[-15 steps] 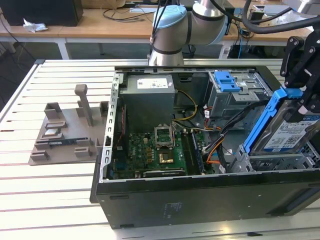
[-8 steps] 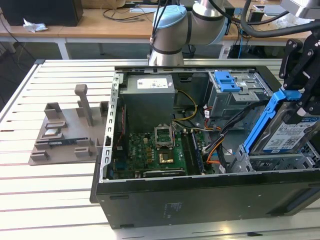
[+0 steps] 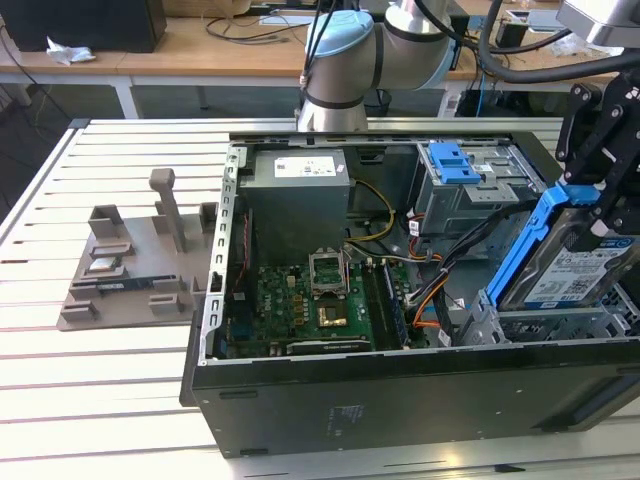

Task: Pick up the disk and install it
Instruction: 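Insert the disk into the insertion slot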

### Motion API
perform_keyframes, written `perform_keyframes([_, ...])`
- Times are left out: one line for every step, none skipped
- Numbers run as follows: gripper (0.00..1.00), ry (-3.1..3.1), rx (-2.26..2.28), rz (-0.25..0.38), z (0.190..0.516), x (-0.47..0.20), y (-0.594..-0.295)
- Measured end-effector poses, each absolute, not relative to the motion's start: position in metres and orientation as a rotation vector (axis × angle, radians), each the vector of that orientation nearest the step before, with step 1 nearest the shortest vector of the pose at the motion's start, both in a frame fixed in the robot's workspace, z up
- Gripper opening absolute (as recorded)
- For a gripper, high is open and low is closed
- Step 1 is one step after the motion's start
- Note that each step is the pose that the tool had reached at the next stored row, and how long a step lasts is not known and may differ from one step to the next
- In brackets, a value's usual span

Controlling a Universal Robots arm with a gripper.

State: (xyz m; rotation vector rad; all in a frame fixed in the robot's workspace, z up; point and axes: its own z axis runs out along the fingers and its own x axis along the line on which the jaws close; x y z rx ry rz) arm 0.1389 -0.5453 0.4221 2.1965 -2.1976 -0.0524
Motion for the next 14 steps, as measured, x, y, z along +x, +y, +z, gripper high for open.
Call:
perform_keyframes([0.37, -2.198, 2.196, -0.052, 0.4218, 0.1389, -0.5453])
perform_keyframes([0.37, -2.198, 2.196, -0.052, 0.4214, 0.1389, -0.5453])
perform_keyframes([0.37, -2.198, 2.196, -0.052, 0.4211, 0.1389, -0.5453])
perform_keyframes([0.37, -2.198, 2.196, -0.052, 0.4206, 0.1389, -0.5453])
perform_keyframes([0.37, -2.198, 2.196, -0.052, 0.4200, 0.1389, -0.5453])
perform_keyframes([0.37, -2.198, 2.196, -0.052, 0.4193, 0.1389, -0.5453])
perform_keyframes([0.37, -2.198, 2.196, -0.052, 0.4190, 0.1389, -0.5453])
perform_keyframes([0.37, -2.198, 2.196, -0.052, 0.4187, 0.1389, -0.5453])
perform_keyframes([0.37, -2.198, 2.196, -0.052, 0.4180, 0.1389, -0.5453])
perform_keyframes([0.37, -2.198, 2.196, -0.052, 0.4176, 0.1389, -0.5453])
perform_keyframes([0.37, -2.198, 2.196, -0.052, 0.4172, 0.1389, -0.5453])
perform_keyframes([0.37, -2.198, 2.196, -0.052, 0.4169, 0.1389, -0.5453])
perform_keyframes([0.37, -2.198, 2.196, -0.052, 0.4166, 0.1389, -0.5453])
perform_keyframes([0.37, -2.198, 2.196, -0.052, 0.4162, 0.1389, -0.5453])
